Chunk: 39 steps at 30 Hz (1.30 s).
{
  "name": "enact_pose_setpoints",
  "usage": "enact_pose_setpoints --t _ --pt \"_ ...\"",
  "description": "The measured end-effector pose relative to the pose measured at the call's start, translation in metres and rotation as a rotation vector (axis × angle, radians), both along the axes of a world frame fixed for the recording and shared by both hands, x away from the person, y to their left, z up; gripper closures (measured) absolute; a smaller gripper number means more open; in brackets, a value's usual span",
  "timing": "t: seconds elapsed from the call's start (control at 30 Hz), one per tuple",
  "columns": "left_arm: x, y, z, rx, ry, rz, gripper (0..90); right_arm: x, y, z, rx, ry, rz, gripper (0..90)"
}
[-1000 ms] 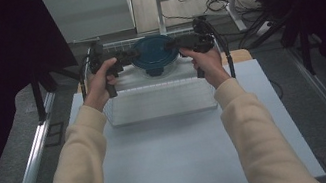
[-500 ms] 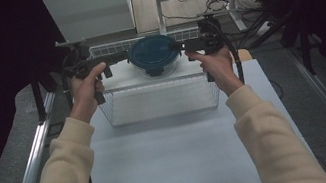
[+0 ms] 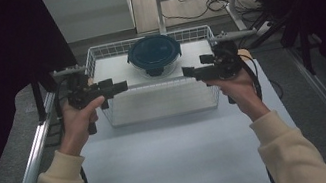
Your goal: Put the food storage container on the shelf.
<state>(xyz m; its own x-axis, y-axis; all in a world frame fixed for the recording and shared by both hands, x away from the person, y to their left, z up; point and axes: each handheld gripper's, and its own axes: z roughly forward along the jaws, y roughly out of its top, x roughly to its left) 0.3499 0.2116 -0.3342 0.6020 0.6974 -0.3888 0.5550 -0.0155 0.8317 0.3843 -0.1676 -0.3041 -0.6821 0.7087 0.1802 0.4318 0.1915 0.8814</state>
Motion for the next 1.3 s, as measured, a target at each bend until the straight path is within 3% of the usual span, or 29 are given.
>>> enact_pose_setpoints --t 0.17,0.43,0.5,0.7,0.83,0.97,1.3 --pt "-0.032 0.003 -0.021 0.035 -0.022 -0.01 23.4 -0.033 -0.011 -0.018 -0.062 -0.067 0.015 16.8" --pt "-0.075 0.006 -0.07 0.09 -0.019 0.006 22.7 -0.08 -0.038 -0.063 -0.01 -0.082 0.026 18.7" --pt "-0.083 0.005 -0.083 0.102 -0.005 0.008 22.5 -0.09 -0.049 -0.081 0.006 -0.056 0.019 18.8" --pt "-0.097 0.003 -0.117 0.15 0.053 0.013 21.9 -0.108 -0.076 -0.126 -0.029 -0.011 -0.029 19.1" --pt "-0.106 0.006 -0.139 0.186 0.09 0.041 22.0 -0.115 -0.086 -0.155 -0.107 0.035 -0.051 19.2" --pt "-0.106 0.007 -0.153 0.225 0.118 0.081 21.2 -0.115 -0.089 -0.164 -0.08 0.071 -0.042 19.2" --pt "-0.107 0.007 -0.151 0.201 0.079 0.08 21.3 -0.114 -0.09 -0.165 -0.075 0.038 -0.064 17.7"
